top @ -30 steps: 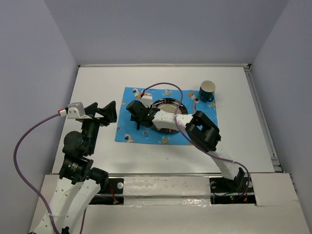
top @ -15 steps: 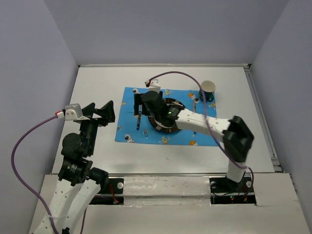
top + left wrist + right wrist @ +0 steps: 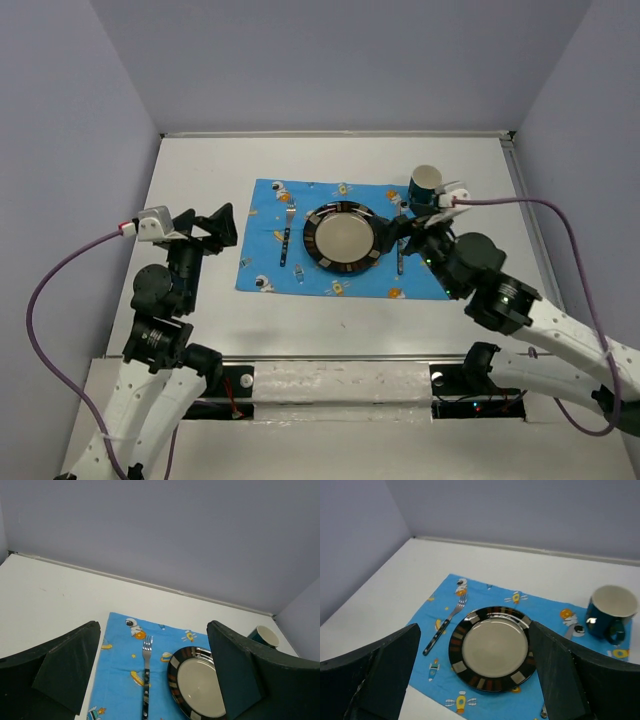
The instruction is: Set the dinner table for one person
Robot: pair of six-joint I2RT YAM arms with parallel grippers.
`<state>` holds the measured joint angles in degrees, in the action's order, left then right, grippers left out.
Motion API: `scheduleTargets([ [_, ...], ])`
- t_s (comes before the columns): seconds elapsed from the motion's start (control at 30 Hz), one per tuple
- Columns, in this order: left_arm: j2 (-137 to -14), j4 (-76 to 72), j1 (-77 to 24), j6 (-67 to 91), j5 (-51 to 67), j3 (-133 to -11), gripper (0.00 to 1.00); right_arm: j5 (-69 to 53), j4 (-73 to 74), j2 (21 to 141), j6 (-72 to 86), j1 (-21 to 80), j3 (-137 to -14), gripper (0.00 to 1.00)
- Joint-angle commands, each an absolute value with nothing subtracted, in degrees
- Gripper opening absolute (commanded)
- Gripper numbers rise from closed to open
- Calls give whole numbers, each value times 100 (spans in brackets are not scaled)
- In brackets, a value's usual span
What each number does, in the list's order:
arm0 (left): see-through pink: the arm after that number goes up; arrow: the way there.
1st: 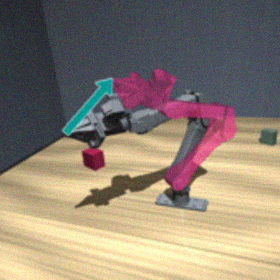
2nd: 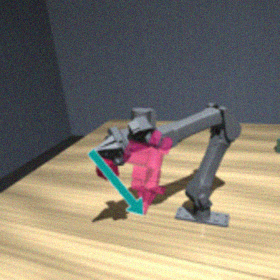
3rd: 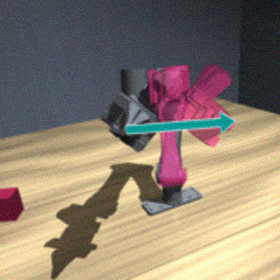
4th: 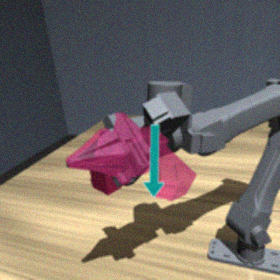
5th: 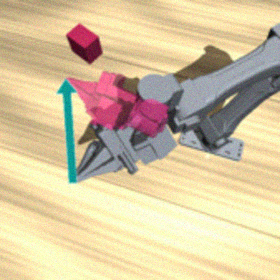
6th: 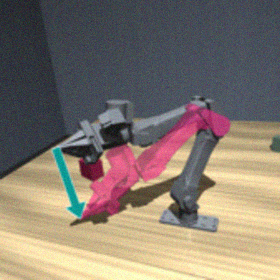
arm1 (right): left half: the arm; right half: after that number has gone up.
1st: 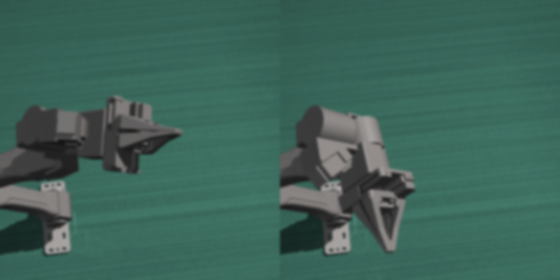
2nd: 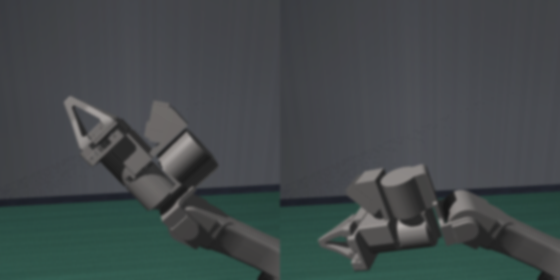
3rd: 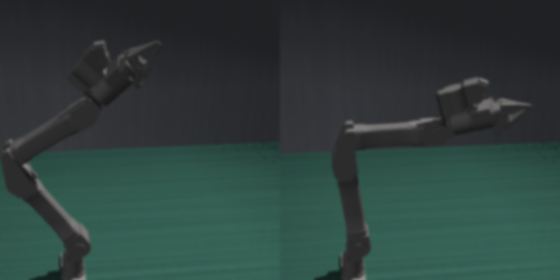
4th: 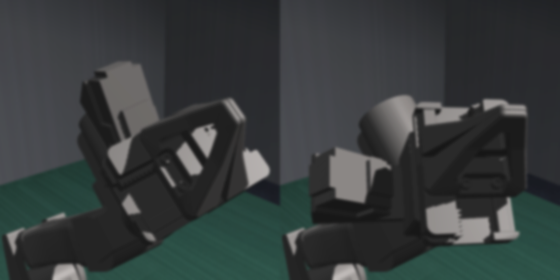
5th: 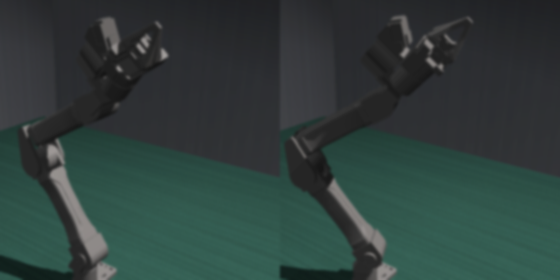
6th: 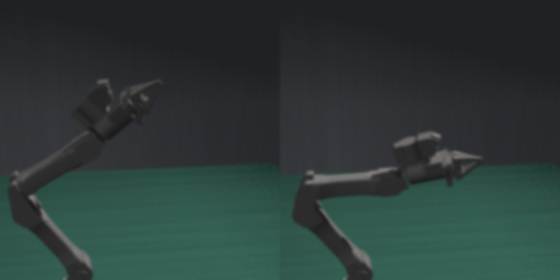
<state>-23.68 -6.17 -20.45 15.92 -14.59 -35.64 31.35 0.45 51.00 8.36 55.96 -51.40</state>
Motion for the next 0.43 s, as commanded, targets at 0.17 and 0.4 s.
scheduleTargets([
  [0.17,-2865,-1230,-1995,1740,-247,-4350,99,4271,-545,3692,307,5634,-4430,93],
  [0.4,-2830,-1582,-1995,1854,-26,-4184,99,4324,-1019,3744,211,5634,-4201,93],
])
